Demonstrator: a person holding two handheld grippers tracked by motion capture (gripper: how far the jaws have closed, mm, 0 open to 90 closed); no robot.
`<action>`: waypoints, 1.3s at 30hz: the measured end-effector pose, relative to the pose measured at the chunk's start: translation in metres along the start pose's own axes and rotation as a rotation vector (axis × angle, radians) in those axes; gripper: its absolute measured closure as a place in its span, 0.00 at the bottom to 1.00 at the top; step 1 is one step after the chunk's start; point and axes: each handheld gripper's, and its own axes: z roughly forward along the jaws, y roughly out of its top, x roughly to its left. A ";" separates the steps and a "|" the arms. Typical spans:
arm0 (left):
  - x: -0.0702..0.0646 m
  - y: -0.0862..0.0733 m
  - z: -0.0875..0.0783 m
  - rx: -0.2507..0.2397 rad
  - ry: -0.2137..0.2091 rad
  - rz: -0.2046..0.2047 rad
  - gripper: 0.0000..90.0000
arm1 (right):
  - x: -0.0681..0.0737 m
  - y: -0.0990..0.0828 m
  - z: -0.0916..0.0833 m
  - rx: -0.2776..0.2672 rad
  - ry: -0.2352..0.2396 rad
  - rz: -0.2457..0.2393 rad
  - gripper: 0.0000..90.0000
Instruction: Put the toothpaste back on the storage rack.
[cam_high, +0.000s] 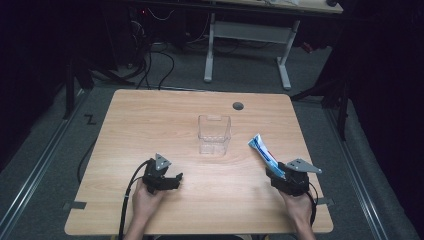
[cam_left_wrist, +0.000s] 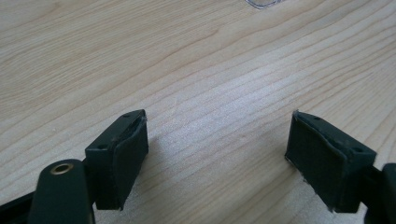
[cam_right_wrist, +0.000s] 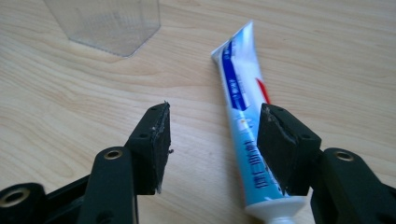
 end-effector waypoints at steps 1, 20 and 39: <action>0.000 0.000 0.000 0.000 0.000 0.000 0.23 | -0.002 0.002 -0.001 0.001 -0.007 0.005 0.49; 0.000 0.000 0.000 0.000 0.000 0.002 0.23 | -0.028 0.027 0.002 0.081 -0.024 0.008 0.46; 0.000 0.000 0.000 0.000 0.001 -0.001 0.23 | -0.031 0.047 0.019 0.147 -0.046 -0.035 0.45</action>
